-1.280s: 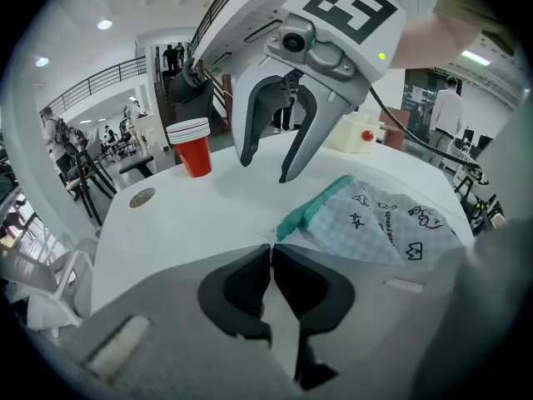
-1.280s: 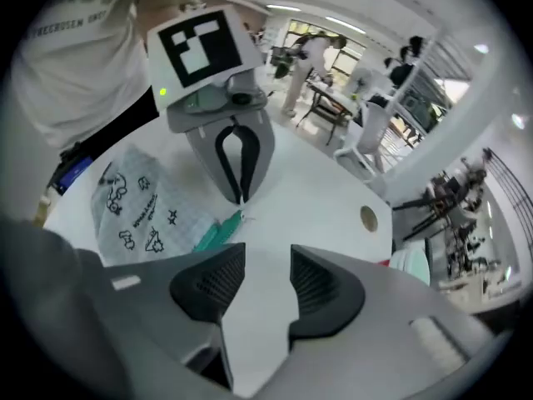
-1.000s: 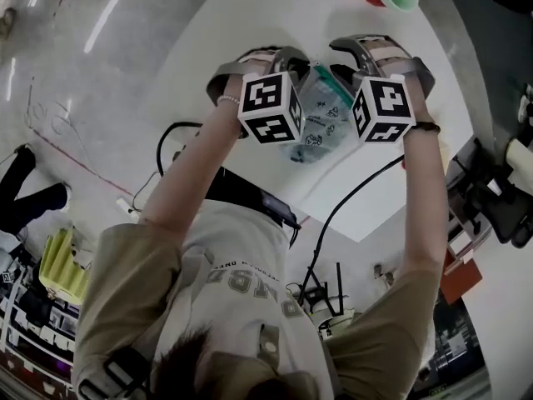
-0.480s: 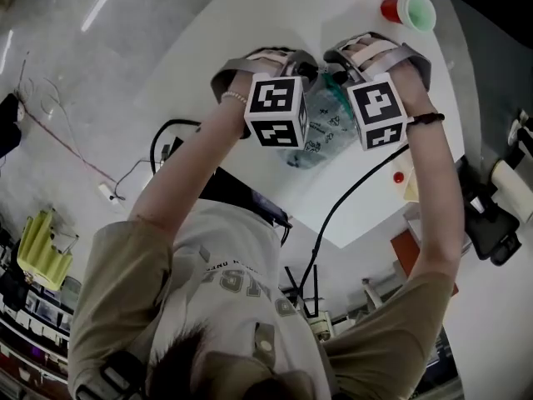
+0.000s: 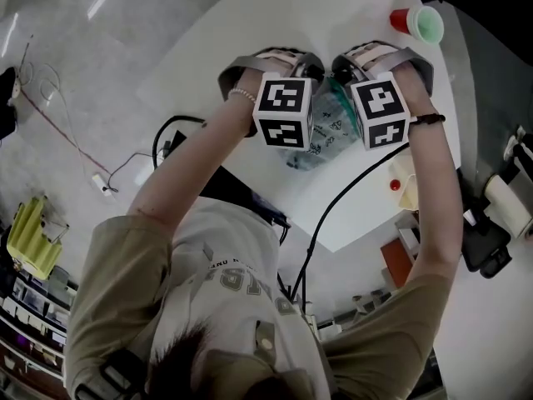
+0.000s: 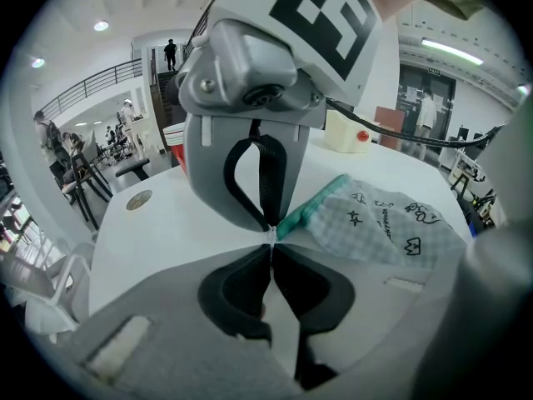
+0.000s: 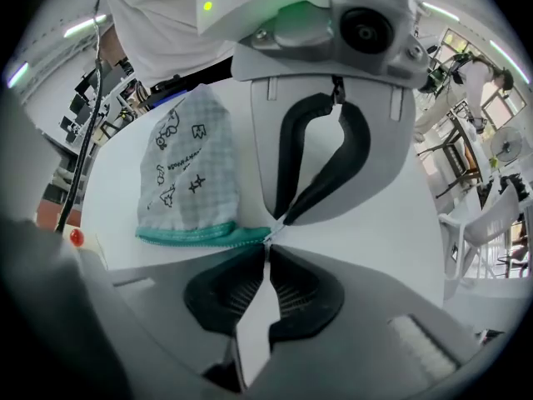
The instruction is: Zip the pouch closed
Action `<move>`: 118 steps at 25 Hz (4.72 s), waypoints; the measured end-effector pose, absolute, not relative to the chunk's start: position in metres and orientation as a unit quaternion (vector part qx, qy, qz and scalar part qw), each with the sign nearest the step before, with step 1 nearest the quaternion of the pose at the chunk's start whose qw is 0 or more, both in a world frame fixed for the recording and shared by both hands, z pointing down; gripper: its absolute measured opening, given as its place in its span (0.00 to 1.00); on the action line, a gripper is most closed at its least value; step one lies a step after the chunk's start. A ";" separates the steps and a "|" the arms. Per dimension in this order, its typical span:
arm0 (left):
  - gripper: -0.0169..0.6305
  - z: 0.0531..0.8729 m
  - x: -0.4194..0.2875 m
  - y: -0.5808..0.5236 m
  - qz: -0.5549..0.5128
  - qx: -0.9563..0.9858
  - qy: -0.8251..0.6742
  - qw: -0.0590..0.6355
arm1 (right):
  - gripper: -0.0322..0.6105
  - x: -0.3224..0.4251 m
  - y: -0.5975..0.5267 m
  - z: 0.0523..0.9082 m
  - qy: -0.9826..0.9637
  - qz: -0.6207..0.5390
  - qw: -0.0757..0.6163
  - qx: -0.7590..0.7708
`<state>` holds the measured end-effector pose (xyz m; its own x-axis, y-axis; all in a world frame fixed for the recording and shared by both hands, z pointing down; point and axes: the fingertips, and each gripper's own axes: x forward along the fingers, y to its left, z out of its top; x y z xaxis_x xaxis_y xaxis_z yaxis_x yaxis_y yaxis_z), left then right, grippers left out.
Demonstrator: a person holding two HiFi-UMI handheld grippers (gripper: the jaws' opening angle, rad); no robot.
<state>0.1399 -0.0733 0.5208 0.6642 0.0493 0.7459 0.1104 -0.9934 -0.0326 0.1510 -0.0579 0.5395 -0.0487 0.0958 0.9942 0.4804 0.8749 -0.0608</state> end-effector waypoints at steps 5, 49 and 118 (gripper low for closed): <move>0.07 0.520 0.140 -0.072 -0.403 -0.914 -0.040 0.034 | 0.07 0.150 -0.055 0.539 -0.729 -0.129 0.649 -0.174; 0.06 0.522 0.144 -0.072 -0.422 -0.905 -0.053 0.023 | 0.06 0.163 -0.037 0.537 -0.756 -0.119 0.639 -0.077; 0.06 0.527 0.145 -0.072 -0.431 -0.900 -0.058 0.013 | 0.06 0.204 0.026 0.540 -0.756 -0.041 0.654 0.011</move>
